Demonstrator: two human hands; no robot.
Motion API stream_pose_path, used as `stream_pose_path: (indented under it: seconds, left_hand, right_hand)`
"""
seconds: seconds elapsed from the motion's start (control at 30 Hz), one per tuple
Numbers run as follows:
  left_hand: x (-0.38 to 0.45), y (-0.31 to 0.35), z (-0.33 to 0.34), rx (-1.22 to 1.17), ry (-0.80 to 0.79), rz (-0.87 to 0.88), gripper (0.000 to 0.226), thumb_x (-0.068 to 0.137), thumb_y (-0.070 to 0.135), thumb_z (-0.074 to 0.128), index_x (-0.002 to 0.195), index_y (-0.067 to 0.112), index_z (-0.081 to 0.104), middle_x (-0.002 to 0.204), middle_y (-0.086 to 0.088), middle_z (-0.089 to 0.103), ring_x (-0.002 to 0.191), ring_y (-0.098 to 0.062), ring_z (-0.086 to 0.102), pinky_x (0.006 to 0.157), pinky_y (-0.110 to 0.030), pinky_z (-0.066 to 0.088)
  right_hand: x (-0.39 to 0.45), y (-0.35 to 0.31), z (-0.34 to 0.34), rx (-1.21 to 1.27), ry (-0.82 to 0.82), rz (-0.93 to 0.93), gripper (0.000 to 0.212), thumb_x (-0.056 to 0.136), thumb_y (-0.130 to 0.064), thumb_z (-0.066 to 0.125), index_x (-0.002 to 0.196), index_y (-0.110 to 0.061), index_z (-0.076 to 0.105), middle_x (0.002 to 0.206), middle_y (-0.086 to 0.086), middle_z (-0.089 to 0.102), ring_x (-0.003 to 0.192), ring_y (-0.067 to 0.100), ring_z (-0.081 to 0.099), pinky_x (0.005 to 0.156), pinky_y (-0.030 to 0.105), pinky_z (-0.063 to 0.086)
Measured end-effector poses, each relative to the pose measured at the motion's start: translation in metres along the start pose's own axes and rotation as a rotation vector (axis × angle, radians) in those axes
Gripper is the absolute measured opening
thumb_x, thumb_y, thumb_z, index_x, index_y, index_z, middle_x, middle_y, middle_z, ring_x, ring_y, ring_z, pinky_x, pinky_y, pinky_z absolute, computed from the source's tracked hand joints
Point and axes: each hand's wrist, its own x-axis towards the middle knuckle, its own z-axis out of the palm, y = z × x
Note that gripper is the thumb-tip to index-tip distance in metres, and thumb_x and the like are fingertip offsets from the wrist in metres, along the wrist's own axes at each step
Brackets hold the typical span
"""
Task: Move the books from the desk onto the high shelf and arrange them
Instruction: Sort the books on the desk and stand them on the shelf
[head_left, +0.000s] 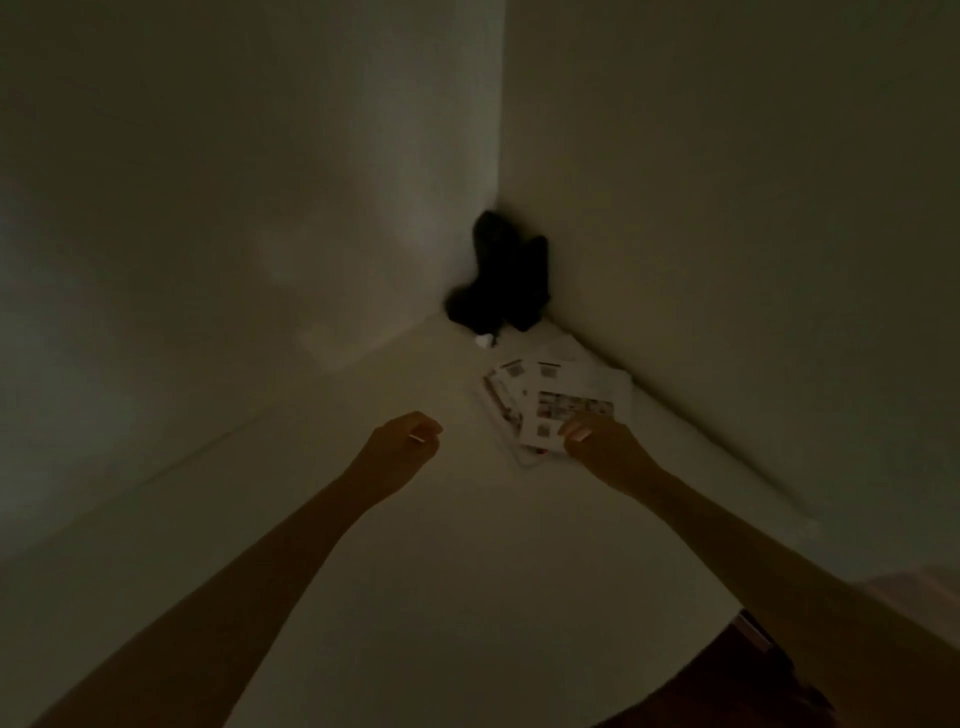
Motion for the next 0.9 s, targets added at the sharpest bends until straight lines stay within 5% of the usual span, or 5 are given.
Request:
stream_pose_path:
  seconds: [0.17,0.33,0.6,0.77,0.9]
  left_hand:
    - [0.070,0.005,0.062,-0.061,-0.032,-0.119,0.017,0.088,0.005,0.060,0.103,-0.002,0.063,0.109,-0.016,0.063,0.081,-0.003,0.058,0.073,-0.016,0.042]
    - [0.137,0.018,0.091,-0.102,-0.007,-0.262,0.031,0.090,0.009,0.058,0.120,0.002,0.054,0.126,-0.017,0.049,0.116,-0.030,0.050,0.084,-0.025,0.037]
    - [0.221,0.034,0.104,0.152,-0.157,-0.291,0.052,0.092,0.044,0.051,0.128,0.006,0.046,0.131,-0.019,0.041,0.122,-0.035,0.042,0.098,-0.038,0.037]
    - [0.214,0.031,0.110,0.178,-0.263,-0.462,0.063,0.091,0.057,0.041,0.127,0.005,0.041,0.123,-0.014,0.051,0.109,-0.033,0.053,0.083,-0.034,0.041]
    - [0.203,0.016,0.112,-0.009,-0.224,-0.619,0.046,0.080,0.054,0.063,0.085,0.010,0.053,0.082,-0.006,0.053,0.071,-0.020,0.053,0.072,-0.031,0.045]
  right_hand:
    - [0.064,0.062,-0.027,0.042,0.290,0.287,0.038,0.092,-0.023,0.056,0.123,-0.002,0.050,0.128,0.021,0.050,0.120,0.035,0.046,0.095,0.037,0.039]
    - [0.105,0.079,-0.020,0.166,0.282,0.527,0.080,0.089,-0.041,0.058,0.147,-0.003,0.017,0.150,0.020,0.022,0.135,0.036,0.027,0.105,0.045,0.031]
    - [0.130,0.071,0.015,0.265,0.328,0.690,0.067,0.086,-0.036,0.061,0.134,-0.004,0.026,0.135,0.018,0.027,0.119,0.040,0.041,0.088,0.043,0.039]
    - [0.130,0.063,0.020,0.290,0.329,0.749,0.081,0.086,-0.041,0.063,0.140,-0.001,0.018,0.139,0.020,0.028,0.122,0.038,0.040,0.091,0.042,0.040]
    - [0.128,0.056,0.021,0.268,0.296,0.758,0.076,0.086,-0.043,0.062,0.137,-0.001,0.025,0.139,0.020,0.028,0.124,0.038,0.037,0.095,0.043,0.038]
